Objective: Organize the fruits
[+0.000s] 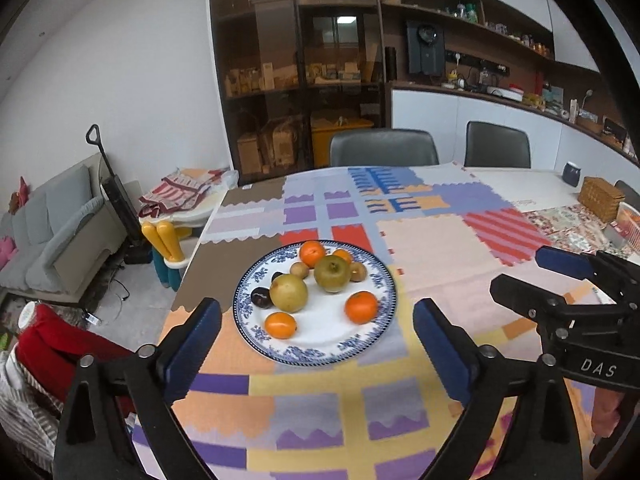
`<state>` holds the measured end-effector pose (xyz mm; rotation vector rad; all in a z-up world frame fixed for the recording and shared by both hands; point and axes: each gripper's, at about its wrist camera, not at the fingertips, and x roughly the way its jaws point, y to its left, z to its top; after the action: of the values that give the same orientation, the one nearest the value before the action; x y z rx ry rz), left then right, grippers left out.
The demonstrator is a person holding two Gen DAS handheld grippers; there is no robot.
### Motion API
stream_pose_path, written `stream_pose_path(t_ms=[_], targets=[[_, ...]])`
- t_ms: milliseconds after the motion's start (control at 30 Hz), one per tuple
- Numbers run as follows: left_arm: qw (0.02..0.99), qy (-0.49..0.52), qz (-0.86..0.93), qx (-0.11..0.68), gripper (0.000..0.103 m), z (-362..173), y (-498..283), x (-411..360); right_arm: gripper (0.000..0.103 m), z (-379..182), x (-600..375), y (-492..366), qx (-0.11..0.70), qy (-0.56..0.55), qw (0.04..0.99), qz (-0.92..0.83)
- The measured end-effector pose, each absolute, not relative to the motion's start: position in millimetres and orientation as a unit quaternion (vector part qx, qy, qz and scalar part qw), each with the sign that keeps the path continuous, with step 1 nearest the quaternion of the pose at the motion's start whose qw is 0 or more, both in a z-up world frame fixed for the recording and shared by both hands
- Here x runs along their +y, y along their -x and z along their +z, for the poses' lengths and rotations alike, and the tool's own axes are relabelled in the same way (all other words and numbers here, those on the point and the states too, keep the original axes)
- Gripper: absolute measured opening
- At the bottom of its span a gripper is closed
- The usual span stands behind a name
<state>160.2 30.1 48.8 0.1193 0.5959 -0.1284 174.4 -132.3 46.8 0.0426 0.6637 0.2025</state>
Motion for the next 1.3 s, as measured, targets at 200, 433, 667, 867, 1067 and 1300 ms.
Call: stream_pose_path(t_ms=[200,433,667,867,1067,1300], targets=[[0.957,-0.059,-0.064,0.277,0.103,59.9,-119.8,22.2,0.083,63.4,-143.9,-129.8,0.302,-0.014,0.950,0.075],[0.959,-0.052,-0.063,0.270,0.103,65.5,-86.8,15.5,0.087,69.8,-153.9,-88.4,0.289,-0.006,0.956,0.058],[0.959,-0.054,-0.066,0.270,0.103,65.7,-61.6,8.5,0.088,70.1,-162.4,-58.2,0.284,-0.011,0.958,0.045],[0.962,-0.058,-0.056,0.262,0.103,65.5,-47.1,5.7,0.088,68.0,-167.4,-41.8,0.281,-0.015,0.959,0.039],[0.963,-0.065,-0.057,0.254,0.103,68.4,-42.9,2.9,0.088,68.8,-170.1,-32.4,0.279,-0.016,0.960,0.035],[0.964,-0.065,-0.056,0.252,0.103,68.9,-41.7,2.2,0.088,70.9,-170.1,-29.1,0.277,-0.015,0.960,0.031]])
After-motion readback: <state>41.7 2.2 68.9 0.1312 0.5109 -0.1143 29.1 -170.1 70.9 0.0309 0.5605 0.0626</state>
